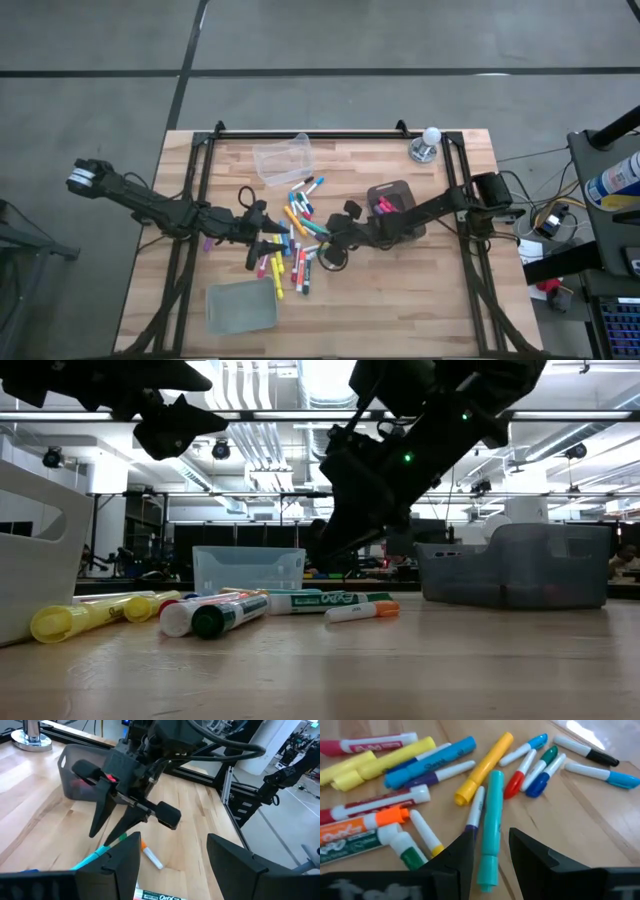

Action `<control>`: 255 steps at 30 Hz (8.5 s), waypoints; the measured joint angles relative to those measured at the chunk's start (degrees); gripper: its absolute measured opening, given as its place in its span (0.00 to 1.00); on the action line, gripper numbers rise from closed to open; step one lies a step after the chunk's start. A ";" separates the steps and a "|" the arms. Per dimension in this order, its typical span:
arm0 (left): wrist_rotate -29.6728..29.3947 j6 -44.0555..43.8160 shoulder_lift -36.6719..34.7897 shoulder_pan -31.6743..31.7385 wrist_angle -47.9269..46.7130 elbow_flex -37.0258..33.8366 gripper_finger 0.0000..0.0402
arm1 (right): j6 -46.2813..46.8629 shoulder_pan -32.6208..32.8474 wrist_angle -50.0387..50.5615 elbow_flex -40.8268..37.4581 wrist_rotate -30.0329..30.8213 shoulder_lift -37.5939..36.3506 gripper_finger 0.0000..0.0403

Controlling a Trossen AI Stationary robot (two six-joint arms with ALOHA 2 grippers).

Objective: Pick & Place Markers
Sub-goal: Put the light green highlighter pen into the black bin, then put the top green marker pen into the gray bin

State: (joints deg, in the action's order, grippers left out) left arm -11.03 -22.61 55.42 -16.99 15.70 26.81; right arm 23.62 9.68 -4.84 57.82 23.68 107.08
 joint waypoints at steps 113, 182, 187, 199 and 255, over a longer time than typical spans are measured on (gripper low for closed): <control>0.00 -0.15 0.04 -0.02 0.77 -0.92 0.55 | 55.30 6.53 56.09 -10.60 9.76 -21.81 0.24; 0.00 -0.39 0.28 -0.02 2.33 -1.59 0.55 | -10.29 4.61 25.01 17.14 -2.31 12.11 0.18; 0.00 -0.37 0.28 -0.07 2.76 -1.68 0.55 | -6.81 4.47 25.34 17.05 -4.22 12.03 0.18; 0.00 -0.37 0.28 -0.04 2.76 -1.70 0.55 | 0.58 3.58 25.78 16.94 -13.48 12.01 0.20; -4.26 -1.01 13.52 -0.04 7.86 1.91 0.55 | -9.03 11.05 16.22 16.70 8.27 2.31 0.13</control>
State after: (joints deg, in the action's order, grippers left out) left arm -15.29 -23.62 68.94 -17.04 23.55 28.72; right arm 14.58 20.73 11.37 74.52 31.94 109.39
